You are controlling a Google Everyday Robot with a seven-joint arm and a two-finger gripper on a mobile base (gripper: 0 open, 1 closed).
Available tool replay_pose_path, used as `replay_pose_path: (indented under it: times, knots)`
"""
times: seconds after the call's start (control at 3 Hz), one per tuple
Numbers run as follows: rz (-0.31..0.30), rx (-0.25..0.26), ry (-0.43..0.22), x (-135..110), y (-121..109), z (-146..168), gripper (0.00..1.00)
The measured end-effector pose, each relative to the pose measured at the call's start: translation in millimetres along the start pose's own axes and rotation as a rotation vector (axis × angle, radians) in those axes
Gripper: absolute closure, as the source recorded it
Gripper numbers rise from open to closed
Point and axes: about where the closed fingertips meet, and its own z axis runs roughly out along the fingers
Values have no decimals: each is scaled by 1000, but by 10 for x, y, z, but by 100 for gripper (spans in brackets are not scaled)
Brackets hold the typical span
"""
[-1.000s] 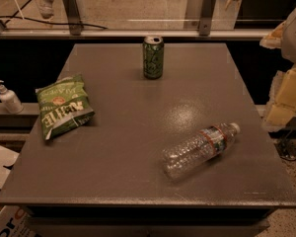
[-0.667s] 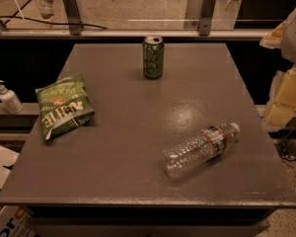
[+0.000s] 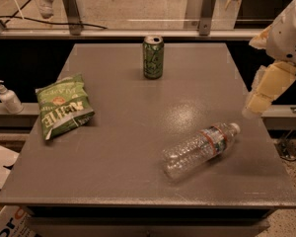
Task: Pick green can
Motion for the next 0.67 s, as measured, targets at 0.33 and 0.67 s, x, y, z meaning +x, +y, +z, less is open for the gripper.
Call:
replay_pose_path:
  times: [0.33,0.67]
  knots:
    - [73,8,-111,-204,-247,280,0]
    - [148,9,-216,-409,-434,541,0]
